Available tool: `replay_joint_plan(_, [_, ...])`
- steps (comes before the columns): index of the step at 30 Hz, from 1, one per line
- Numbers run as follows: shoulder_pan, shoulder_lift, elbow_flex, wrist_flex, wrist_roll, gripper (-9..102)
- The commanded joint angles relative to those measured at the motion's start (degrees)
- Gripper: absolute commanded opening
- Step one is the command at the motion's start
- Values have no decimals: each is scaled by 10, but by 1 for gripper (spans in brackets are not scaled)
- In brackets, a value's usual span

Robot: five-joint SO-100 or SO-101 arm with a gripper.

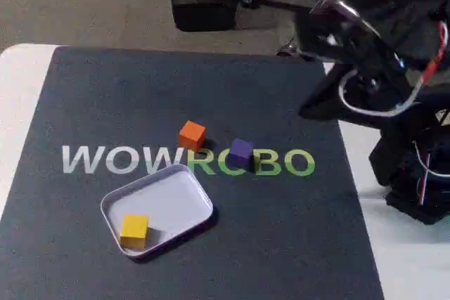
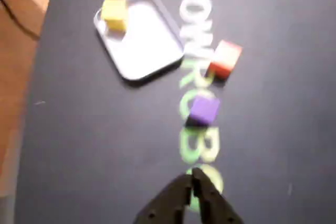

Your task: Move blocks one by one until all three blocks are in the tray.

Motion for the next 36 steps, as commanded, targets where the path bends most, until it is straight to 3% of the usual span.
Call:
replay_joint_plan(1, [-14, -130, -105, 5, 41, -6])
replay_joint_plan(11, [36, -358, -147, -89, 62, -5])
replay_joint_plan(36, [109, -382, -31, -184, -84, 5])
